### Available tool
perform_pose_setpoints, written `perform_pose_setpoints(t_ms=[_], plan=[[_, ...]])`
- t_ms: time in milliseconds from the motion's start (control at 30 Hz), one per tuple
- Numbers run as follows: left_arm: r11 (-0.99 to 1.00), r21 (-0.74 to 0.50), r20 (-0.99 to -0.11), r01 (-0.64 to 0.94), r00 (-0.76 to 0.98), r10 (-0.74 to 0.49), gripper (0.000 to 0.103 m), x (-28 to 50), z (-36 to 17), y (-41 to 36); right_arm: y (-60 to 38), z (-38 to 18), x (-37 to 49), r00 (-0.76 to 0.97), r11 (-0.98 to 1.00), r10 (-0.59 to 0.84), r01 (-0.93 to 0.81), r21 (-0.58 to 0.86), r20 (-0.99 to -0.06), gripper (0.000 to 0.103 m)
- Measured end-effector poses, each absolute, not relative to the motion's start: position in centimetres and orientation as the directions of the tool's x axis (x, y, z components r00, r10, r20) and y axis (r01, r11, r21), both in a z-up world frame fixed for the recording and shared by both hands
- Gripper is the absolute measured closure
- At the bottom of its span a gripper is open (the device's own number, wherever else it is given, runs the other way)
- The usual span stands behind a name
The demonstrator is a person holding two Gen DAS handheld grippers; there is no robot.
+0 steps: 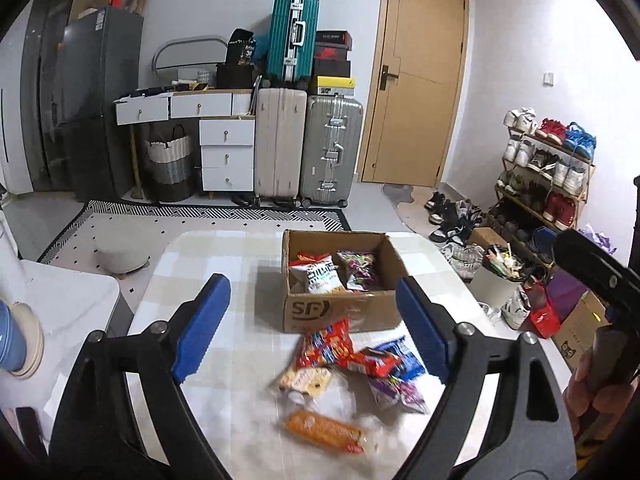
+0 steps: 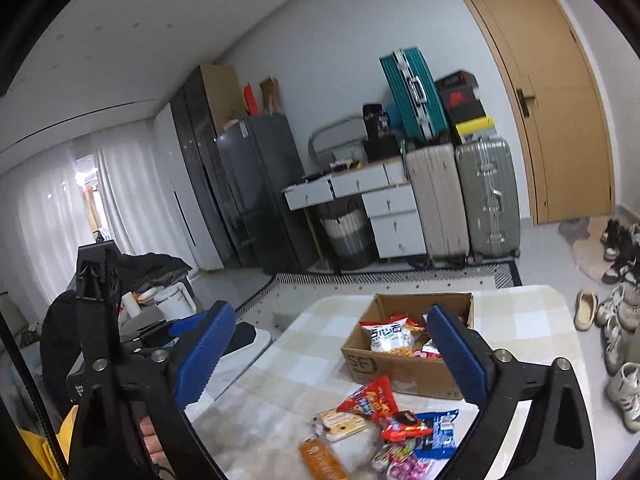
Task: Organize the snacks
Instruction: 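Open both grippers over the box and pull both tools back, then lower the left gripper onto the orange cake bread and close it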
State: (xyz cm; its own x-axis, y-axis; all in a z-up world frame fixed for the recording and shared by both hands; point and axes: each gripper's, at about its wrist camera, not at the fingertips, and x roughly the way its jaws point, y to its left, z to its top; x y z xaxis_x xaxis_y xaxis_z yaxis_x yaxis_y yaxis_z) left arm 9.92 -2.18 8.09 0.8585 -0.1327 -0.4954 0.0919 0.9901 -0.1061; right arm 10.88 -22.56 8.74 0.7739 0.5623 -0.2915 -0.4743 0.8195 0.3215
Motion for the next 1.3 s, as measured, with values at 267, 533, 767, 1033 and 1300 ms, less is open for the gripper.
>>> perform_pose_setpoints(t_ms=[267,533,767,1033,1300], plan=[[0.992,-0.088,-0.418,0.094,0.900,-0.123,0.001,1.1,10.2,-1.8,-21.3,8.7,4.5,0.816,0.856,0.514,-0.468,0.219,-0.265,0.001],[0.995,-0.077,-0.365,0.068,0.926,-0.091,0.001,-5.1,10.1,-1.5,-20.4,6.8,1.0,0.851,0.881,0.472,-0.455,0.128,-0.229,0.001],[0.995,-0.087,-0.397,0.056,0.914,-0.086,0.001,-6.2,7.9,-0.9,-20.8,4.7,-0.4,0.860,0.891,0.454,-0.429,0.152,-0.234,0.001],[0.993,-0.116,-0.486,0.030,0.870,-0.083,0.001,-3.0,2.4,0.2,-22.0,1.2,-0.2,0.869,0.909,0.415,-0.381,0.170,-0.271,0.001],[0.988,-0.154,-0.615,0.019,0.781,-0.111,0.001,1.6,-3.9,0.5,-23.0,-2.1,2.1,0.838,0.900,0.430,-0.367,0.236,-0.335,0.001]])
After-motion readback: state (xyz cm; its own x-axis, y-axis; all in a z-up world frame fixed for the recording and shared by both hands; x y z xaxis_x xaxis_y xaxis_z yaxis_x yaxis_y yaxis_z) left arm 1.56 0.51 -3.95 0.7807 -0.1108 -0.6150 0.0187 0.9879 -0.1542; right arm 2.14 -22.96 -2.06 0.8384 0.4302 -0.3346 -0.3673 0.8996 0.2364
